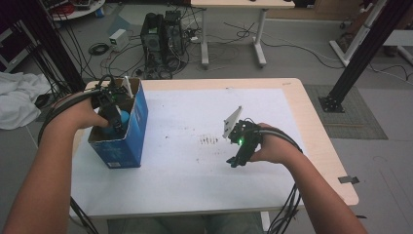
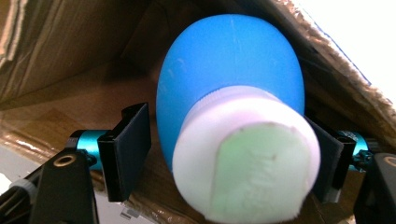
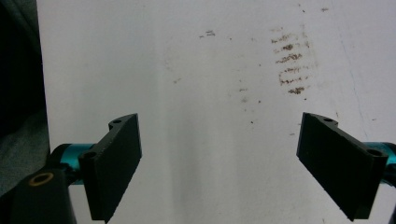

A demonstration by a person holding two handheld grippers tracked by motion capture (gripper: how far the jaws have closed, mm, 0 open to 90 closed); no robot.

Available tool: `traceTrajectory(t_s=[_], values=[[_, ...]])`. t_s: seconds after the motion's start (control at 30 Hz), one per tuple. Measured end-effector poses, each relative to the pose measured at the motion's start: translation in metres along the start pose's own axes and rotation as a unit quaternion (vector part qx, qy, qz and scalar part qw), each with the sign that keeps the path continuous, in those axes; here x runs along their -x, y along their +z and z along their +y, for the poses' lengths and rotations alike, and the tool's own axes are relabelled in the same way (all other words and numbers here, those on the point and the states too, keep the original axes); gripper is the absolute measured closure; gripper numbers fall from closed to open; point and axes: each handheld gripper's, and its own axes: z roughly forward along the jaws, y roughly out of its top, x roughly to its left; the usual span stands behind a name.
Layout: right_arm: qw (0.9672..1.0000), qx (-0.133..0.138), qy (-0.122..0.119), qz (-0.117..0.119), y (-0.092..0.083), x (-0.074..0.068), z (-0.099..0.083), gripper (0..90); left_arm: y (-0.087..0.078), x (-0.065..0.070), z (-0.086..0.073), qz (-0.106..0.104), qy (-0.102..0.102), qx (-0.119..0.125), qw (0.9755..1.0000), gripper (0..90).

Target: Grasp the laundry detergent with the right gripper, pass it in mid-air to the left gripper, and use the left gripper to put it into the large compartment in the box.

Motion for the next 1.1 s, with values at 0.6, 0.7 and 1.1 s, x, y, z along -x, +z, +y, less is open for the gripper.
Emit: traceTrajectory(t_s=[0.6,0.7,1.1], values=[[1.0,0.003,0.002,-0.003,-0.005,0.001,-0.001,13.2,-0.019,0.004,-0.005,-0.004,0.002,0.015,0.9999,23.3],[1.0,0.005,-0.002,-0.002,-0.006,0.002,-0.001,13.2,-0.024,0.005,-0.006,-0.005,-0.001,0.02,0.9998,23.3],[1.0,0.004,0.001,-0.003,-0.009,0.003,0.0,13.2,-0.036,0.007,-0.01,-0.001,0.0,0.024,0.9997,21.0]])
